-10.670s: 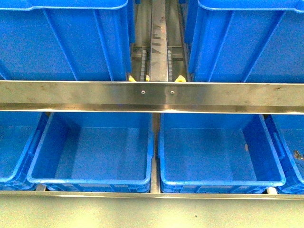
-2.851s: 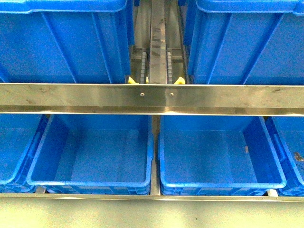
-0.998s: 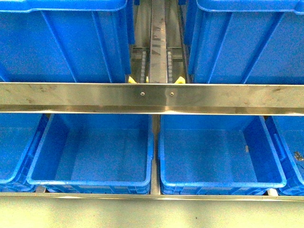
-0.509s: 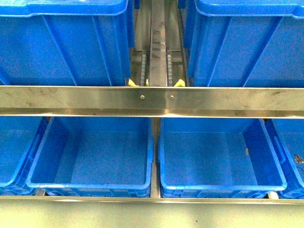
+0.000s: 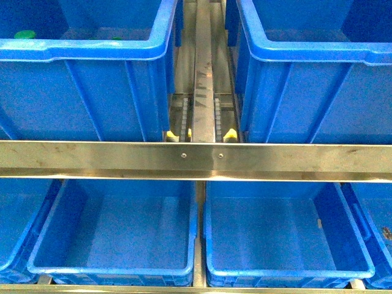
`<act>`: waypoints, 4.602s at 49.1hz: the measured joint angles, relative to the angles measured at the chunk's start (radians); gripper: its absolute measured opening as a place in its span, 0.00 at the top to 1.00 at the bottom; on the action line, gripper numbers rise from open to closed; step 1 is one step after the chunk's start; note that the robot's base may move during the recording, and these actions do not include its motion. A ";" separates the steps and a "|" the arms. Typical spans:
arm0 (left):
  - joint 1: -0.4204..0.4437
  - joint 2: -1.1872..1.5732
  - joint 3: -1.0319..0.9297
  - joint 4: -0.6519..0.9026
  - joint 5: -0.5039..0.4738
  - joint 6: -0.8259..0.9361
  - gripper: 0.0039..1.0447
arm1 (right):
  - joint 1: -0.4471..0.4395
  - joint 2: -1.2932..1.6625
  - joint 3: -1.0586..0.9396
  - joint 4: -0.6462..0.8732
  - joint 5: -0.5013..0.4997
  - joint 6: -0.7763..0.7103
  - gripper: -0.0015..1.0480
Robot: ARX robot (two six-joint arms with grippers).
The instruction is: Pick red and yellow buttons and place in box
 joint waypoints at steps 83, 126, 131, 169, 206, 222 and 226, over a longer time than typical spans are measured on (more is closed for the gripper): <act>0.224 -1.069 -0.935 -0.322 -0.338 0.295 0.07 | 0.512 0.065 -0.021 0.383 0.533 -0.856 0.71; 0.225 -1.069 -0.936 -0.321 -0.331 0.297 0.07 | 0.221 -0.023 -0.051 0.252 0.380 -0.859 0.71; 0.225 -1.069 -0.936 -0.321 -0.335 0.296 0.07 | 0.143 0.104 0.137 0.129 0.274 -0.977 0.71; 0.225 -1.069 -0.936 -0.321 -0.338 0.297 0.07 | -0.201 1.051 1.267 -0.824 -0.027 -1.269 0.71; 0.225 -1.069 -0.936 -0.321 -0.338 0.296 0.07 | -0.200 0.644 0.836 -0.564 -0.114 -1.147 0.03; 0.225 -1.069 -0.936 -0.321 -0.338 0.296 0.07 | -0.071 0.195 0.301 -0.184 -0.075 -1.093 0.23; 0.225 -1.069 -0.936 -0.321 -0.338 0.296 0.07 | -0.016 0.002 0.077 -0.122 -0.025 -1.093 0.37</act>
